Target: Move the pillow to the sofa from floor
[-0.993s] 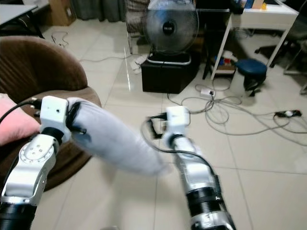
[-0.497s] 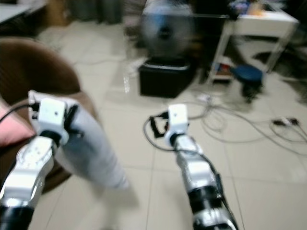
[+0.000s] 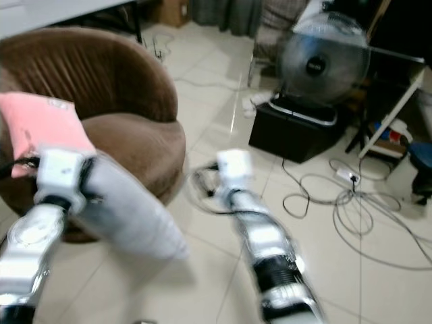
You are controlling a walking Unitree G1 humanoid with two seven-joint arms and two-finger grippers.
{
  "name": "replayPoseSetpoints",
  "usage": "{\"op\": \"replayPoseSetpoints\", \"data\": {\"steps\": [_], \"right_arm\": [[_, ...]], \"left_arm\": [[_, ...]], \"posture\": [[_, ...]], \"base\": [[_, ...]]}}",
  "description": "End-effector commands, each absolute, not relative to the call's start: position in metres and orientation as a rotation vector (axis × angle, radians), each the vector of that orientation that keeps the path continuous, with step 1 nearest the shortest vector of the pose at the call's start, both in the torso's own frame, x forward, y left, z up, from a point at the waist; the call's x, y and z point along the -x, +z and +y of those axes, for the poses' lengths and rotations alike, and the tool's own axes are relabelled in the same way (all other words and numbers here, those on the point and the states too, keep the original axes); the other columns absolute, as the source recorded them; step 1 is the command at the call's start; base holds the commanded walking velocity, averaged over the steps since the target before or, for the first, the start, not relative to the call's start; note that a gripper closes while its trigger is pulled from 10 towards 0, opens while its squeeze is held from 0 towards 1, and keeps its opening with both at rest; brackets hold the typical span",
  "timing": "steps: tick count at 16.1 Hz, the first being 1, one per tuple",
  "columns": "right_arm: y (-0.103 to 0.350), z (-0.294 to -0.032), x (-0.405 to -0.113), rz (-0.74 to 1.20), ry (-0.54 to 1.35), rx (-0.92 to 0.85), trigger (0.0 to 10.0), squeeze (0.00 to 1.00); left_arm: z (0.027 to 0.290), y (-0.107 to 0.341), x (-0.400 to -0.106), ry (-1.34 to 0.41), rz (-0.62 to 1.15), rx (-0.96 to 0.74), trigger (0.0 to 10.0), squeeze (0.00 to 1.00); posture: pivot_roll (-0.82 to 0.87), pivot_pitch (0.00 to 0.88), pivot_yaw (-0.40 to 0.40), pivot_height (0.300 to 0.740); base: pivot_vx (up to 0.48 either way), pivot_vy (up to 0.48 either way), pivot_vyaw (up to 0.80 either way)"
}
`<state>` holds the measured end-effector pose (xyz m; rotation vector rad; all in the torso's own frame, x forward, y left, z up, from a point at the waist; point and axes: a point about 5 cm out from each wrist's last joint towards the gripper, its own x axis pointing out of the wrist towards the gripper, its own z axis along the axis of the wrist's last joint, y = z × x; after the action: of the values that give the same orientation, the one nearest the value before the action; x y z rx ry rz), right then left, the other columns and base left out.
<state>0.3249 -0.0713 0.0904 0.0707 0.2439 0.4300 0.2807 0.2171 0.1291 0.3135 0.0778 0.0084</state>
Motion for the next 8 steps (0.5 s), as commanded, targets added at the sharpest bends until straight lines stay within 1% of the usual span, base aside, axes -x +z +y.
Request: {"op": "replayPoseSetpoints", "data": {"steps": [1, 3, 8], "right_arm": [[0.0850, -0.0911, -0.3254, 0.251, 0.376, -0.064, 10.0, 0.00], [0.0824, -0.0909, -0.3250, 0.254, 0.377, -0.070, 10.0, 0.00], [0.0839, -0.0883, -0.3261, 0.250, 0.381, -0.085, 10.0, 0.00]], "left_arm": [[0.2002, 0.1510, -0.2871, -0.044, -0.035, -0.328, 10.0, 0.00], [0.1951, 0.1515, -0.2917, -0.058, -0.036, -0.336, 10.0, 0.00], [0.1944, 0.1568, -0.2951, -0.064, -0.052, -0.354, 10.0, 0.00]], "posture": [[0.25, 0.000, -0.036, 0.740], [0.25, 0.000, -0.031, 0.740], [0.25, 0.000, -0.034, 0.740]], "base": [[0.442, 0.000, 0.00], [0.456, 0.000, 0.00], [0.466, 0.000, 0.00]]}}
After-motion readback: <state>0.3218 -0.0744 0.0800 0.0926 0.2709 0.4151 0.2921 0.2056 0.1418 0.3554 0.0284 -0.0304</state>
